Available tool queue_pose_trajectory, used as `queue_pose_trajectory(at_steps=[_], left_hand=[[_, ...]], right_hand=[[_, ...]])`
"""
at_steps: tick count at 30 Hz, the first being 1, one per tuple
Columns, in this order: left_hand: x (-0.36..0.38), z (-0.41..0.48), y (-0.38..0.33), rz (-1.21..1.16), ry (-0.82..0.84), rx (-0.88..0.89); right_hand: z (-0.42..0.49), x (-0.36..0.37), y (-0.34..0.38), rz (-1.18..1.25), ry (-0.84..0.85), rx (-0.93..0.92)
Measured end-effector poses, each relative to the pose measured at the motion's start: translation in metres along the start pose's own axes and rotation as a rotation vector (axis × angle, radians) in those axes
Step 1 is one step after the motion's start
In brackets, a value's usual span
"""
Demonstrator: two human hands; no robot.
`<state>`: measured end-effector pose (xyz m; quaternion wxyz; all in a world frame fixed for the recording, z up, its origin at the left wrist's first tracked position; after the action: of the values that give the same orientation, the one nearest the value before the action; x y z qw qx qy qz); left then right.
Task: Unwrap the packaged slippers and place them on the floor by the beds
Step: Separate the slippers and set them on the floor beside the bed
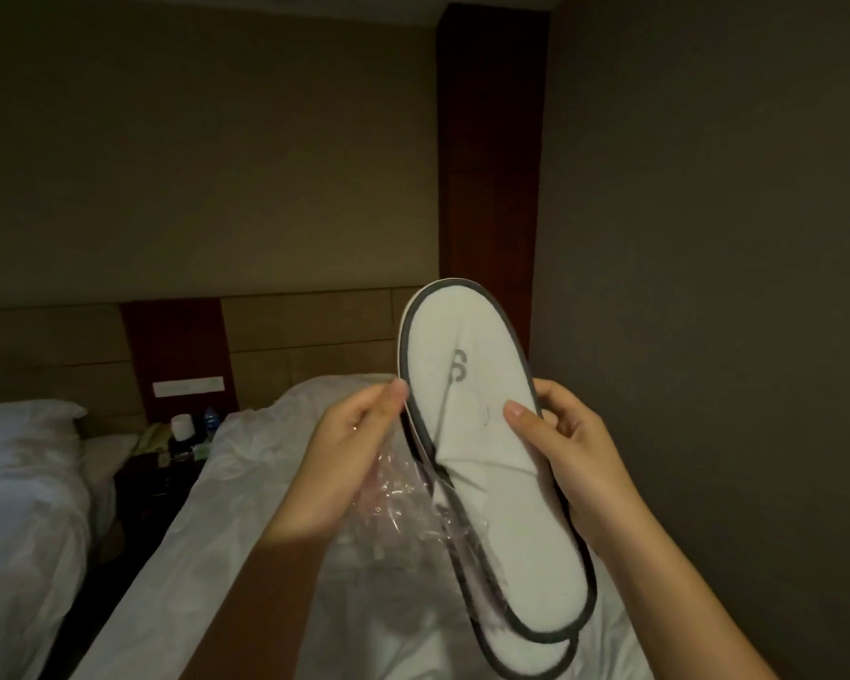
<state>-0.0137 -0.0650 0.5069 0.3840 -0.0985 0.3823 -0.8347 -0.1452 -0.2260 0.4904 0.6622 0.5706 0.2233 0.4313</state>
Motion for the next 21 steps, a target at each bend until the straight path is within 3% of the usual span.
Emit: queue_pose_trajectory(at_steps=[13, 17, 21], left_hand=[[-0.013, -0.004, 0.020, -0.179, -0.082, -0.121], [-0.002, -0.004, 0.026, -0.139, -0.060, -0.158], [0.009, -0.008, 0.027, -0.176, -0.019, -0.173]], right_hand=[[-0.016, -0.065, 0.029, -0.233, -0.329, -0.281], [-0.025, -0.071, 0.030, -0.251, -0.439, -0.305], [-0.032, -0.067, 0.027, -0.173, -0.438, -0.292]])
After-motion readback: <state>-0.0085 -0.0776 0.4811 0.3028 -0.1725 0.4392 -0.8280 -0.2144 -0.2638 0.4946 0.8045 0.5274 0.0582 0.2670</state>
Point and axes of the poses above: each hand's wrist, its own z-axis towards the middle knuckle, its own x-axis out of the palm, y = z × x, the point moved 2 cm from there along z, towards the middle knuckle, and after that the axes turned 11 degrees about x, right-handed, at the moved point
